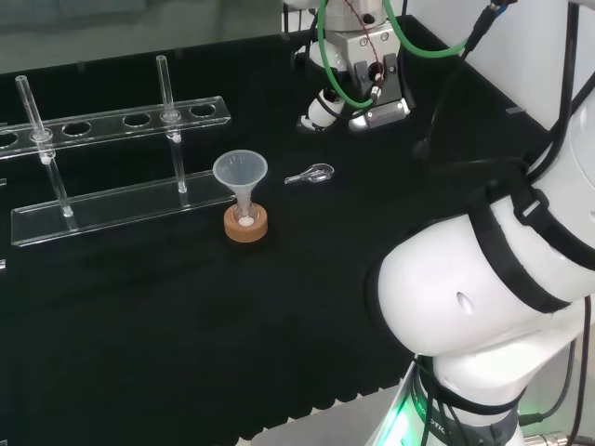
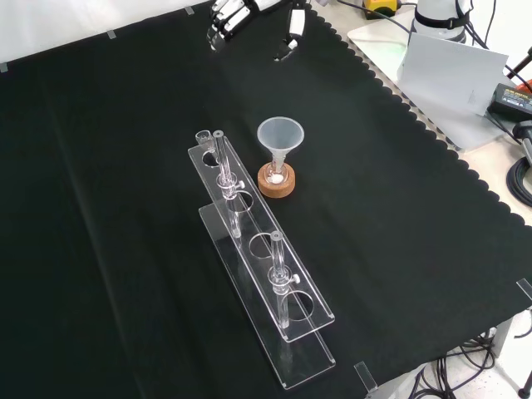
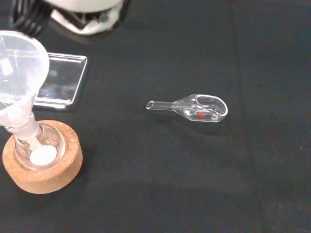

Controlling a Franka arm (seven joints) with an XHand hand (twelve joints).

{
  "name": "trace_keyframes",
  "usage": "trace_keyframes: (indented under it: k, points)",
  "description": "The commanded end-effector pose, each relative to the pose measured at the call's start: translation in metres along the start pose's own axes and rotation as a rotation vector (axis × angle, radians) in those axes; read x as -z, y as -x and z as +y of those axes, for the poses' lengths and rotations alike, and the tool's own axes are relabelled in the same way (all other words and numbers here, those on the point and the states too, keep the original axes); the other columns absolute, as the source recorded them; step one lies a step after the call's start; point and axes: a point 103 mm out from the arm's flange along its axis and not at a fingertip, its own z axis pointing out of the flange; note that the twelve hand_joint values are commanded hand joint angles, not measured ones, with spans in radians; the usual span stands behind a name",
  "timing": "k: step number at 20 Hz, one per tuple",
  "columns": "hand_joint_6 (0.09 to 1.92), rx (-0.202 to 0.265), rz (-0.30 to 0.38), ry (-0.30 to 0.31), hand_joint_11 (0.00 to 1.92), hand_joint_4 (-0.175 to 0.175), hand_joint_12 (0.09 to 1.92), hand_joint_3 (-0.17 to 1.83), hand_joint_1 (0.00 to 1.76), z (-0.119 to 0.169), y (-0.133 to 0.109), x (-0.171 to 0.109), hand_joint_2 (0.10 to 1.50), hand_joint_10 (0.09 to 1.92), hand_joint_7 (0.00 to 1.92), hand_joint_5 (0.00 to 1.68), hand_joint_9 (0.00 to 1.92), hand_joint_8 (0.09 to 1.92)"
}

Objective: Remove the funnel from the round-bottom flask.

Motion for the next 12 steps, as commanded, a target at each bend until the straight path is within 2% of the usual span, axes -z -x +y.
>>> trace_keyframes:
  k: [1, 6, 12]
  points:
    - [0.09, 0.0, -0.005, -0.001, 0.24, -0.028, 1.38, 0.62, 0.85, 0.0, -0.003, 0.002, 0.61, 0.68, 0.1, 0.3, 0.37, 0.66]
    - [0.09, -0.001, -0.017, 0.0, 0.25, -0.028, 1.38, 0.62, 0.85, -0.001, -0.016, 0.006, 0.61, 0.68, 0.1, 0.31, 0.37, 0.66]
    - [0.09, 0.008, -0.012, -0.003, 0.25, -0.028, 1.38, 0.61, 0.85, 0.0, -0.016, 0.005, 0.61, 0.68, 0.1, 0.31, 0.37, 0.67]
